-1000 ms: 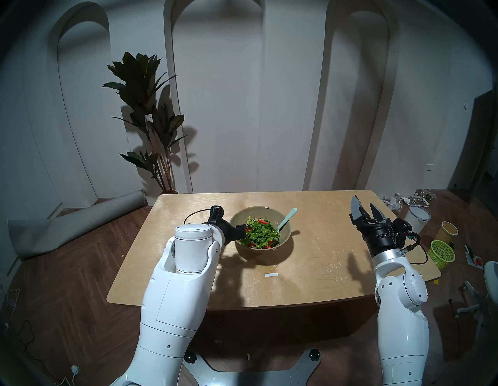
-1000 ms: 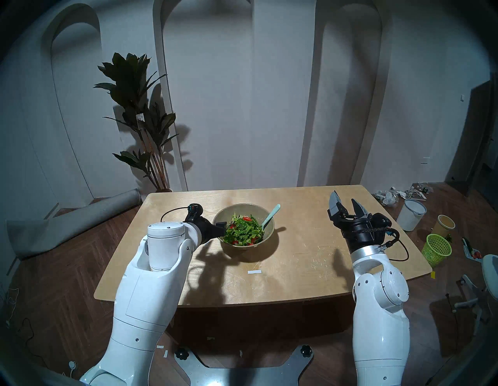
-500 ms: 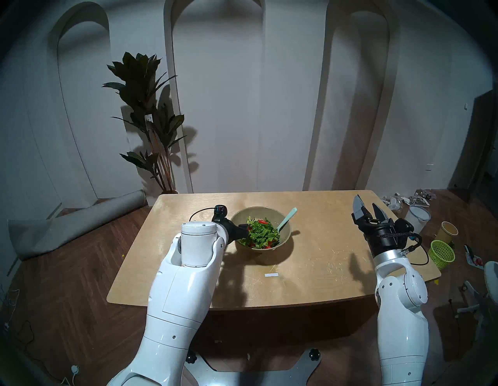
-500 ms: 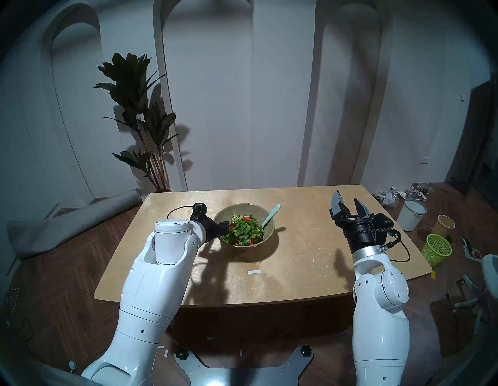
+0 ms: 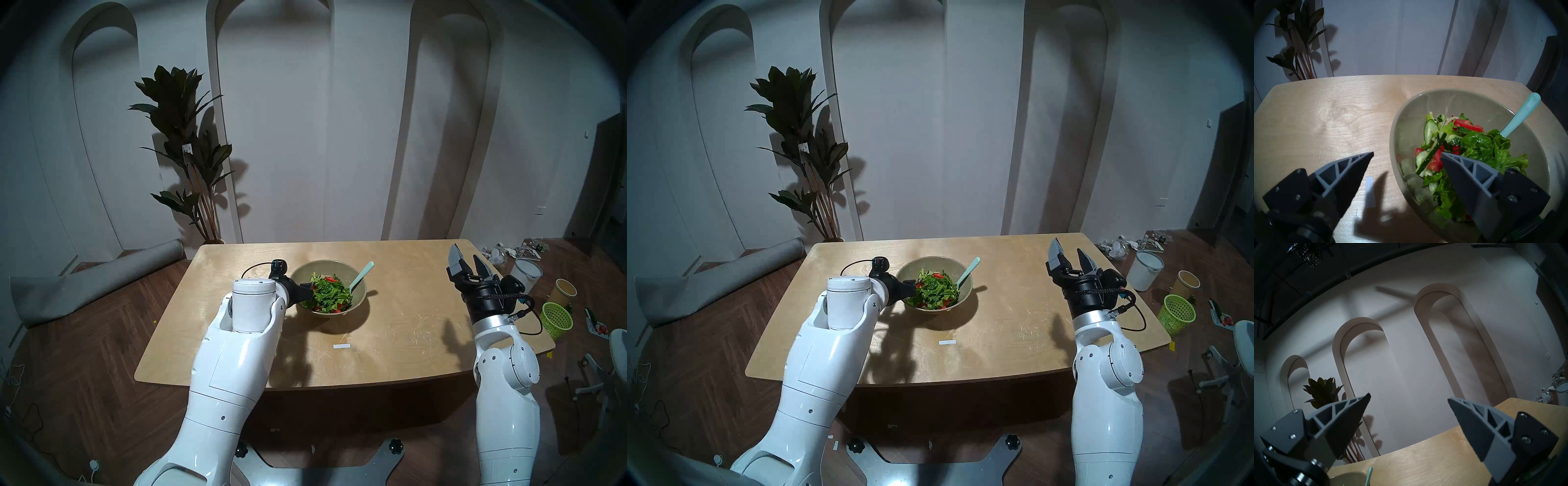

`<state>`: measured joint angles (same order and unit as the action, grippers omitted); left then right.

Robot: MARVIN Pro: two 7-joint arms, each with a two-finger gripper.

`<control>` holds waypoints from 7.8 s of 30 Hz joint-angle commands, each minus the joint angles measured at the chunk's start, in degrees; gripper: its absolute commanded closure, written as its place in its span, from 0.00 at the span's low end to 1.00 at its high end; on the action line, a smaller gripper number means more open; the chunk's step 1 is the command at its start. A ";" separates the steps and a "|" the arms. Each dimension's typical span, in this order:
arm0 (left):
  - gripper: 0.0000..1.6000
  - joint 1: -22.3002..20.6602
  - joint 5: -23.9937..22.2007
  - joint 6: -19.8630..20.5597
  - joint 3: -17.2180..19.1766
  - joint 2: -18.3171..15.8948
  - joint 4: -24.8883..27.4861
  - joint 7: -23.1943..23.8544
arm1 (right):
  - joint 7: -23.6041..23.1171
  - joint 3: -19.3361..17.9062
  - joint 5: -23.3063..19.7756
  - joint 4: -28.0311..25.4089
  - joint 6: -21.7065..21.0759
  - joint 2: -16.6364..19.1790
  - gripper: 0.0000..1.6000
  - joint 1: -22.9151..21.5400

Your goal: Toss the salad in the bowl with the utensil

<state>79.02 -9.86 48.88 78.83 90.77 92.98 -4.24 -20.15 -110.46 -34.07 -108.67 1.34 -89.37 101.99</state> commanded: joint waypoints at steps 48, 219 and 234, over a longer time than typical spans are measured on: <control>1.00 -2.69 -0.15 -1.79 -0.88 0.44 -3.56 -0.65 | -0.69 2.59 -2.57 1.57 -7.91 -0.06 0.00 -6.50; 1.00 -2.74 -0.17 -1.80 -0.92 0.40 -3.60 -0.63 | 10.53 26.80 6.96 22.41 -22.17 3.48 1.00 -24.96; 1.00 -2.72 -0.17 -1.84 -0.91 0.41 -3.60 -0.64 | 12.94 22.94 -4.08 21.33 -35.25 -2.75 1.00 -27.58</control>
<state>76.94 -10.04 46.96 78.11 91.04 89.01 -4.99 -7.54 -86.73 -34.29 -85.52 -30.42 -88.43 76.69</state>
